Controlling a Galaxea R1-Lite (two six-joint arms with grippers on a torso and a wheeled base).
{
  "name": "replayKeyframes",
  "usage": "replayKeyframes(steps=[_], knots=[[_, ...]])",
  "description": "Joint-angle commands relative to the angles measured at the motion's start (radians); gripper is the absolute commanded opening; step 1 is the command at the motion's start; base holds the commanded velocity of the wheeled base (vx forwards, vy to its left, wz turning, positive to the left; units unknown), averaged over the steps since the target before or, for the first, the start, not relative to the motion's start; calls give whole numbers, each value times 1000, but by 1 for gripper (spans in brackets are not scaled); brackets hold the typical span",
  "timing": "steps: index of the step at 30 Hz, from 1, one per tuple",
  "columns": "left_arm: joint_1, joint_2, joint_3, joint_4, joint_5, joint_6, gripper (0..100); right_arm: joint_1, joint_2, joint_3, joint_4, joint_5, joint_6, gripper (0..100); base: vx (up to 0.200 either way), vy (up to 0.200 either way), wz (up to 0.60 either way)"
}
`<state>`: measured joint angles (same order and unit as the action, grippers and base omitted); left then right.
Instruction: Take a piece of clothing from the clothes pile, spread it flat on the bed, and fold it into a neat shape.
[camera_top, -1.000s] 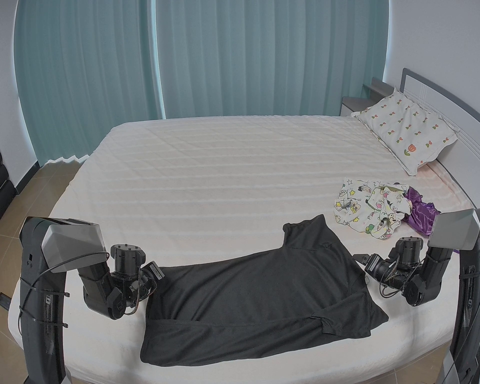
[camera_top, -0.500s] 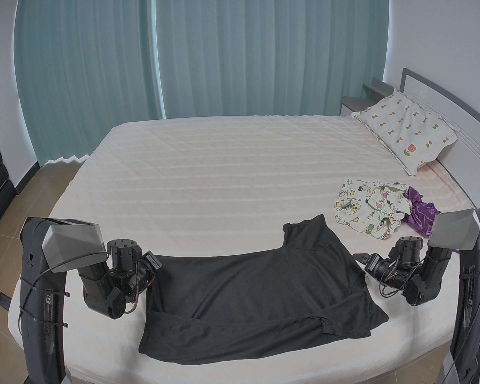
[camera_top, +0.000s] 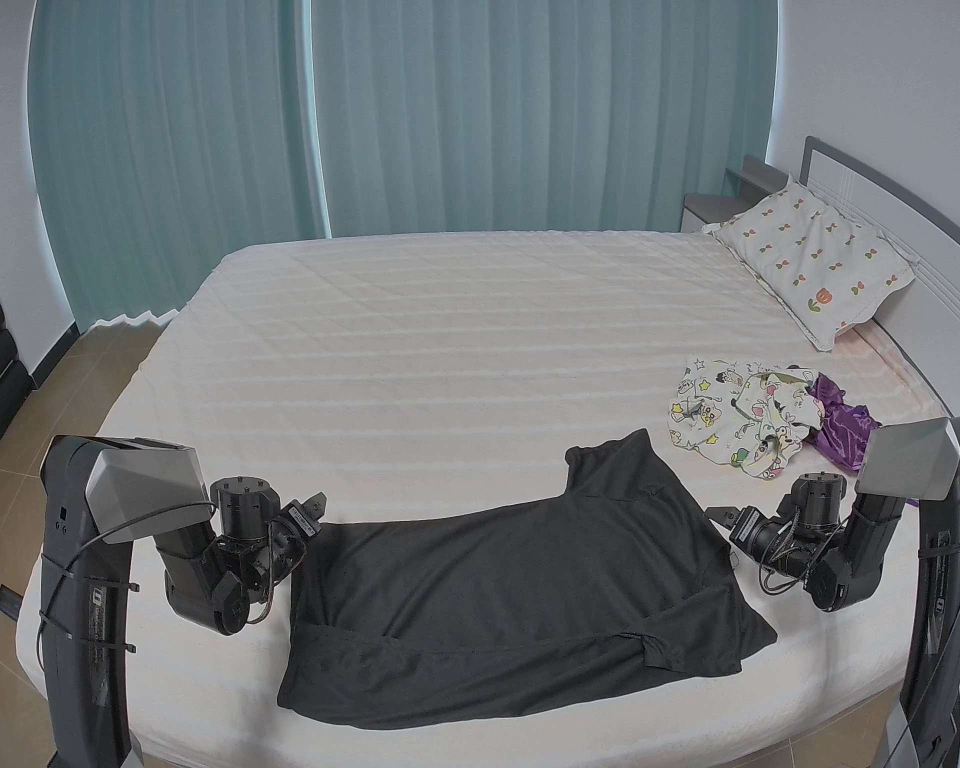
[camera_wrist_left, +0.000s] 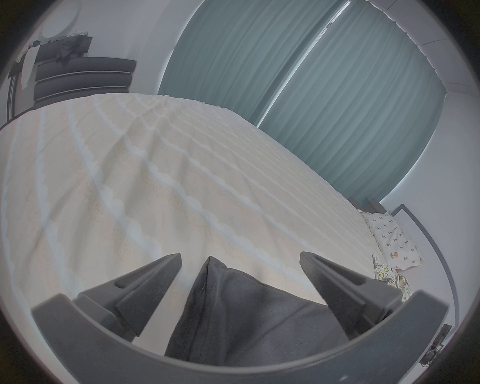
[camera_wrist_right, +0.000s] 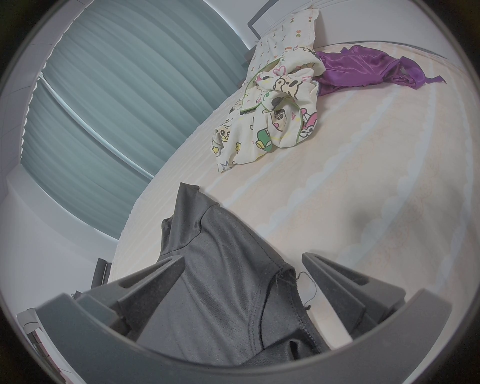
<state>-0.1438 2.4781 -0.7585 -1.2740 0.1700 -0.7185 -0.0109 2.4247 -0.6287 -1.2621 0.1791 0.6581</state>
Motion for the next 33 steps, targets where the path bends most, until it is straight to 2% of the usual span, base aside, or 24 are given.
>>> replayKeyframes(steps=[1, 2, 5, 8, 24, 25, 31, 33], knots=[[7, 15, -12, 2, -12, -1, 100, 0, 1, 0, 0, 0, 0, 100, 0, 0, 0], [7, 15, -12, 2, -12, -1, 100, 0, 1, 0, 0, 0, 0, 100, 0, 0, 0], [17, 13, -1, 2, -122, -2, 100, 2, 1, 0, 0, 0, 0, 100, 0, 0, 0], [18, 18, -4, -1, -167, -1, 100, 3, 1, 0, 0, 0, 0, 100, 0, 0, 0], [18, 68, -25, -4, -156, 40, 100, 3, -1, -11, 0, -1, -8, 100, 0, 0, 0], [18, 68, -25, -4, -156, 40, 0, 3, -3, -20, 1, -1, -8, 100, 0, 0, 0], [24, 70, -47, -10, -152, 30, 0, 19, -38, -34, 9, 0, -11, 100, 0, 0, 0], [36, 62, -44, -11, -133, 10, 0, 65, -45, -62, 17, -3, -11, 100, 0, 0, 0]])
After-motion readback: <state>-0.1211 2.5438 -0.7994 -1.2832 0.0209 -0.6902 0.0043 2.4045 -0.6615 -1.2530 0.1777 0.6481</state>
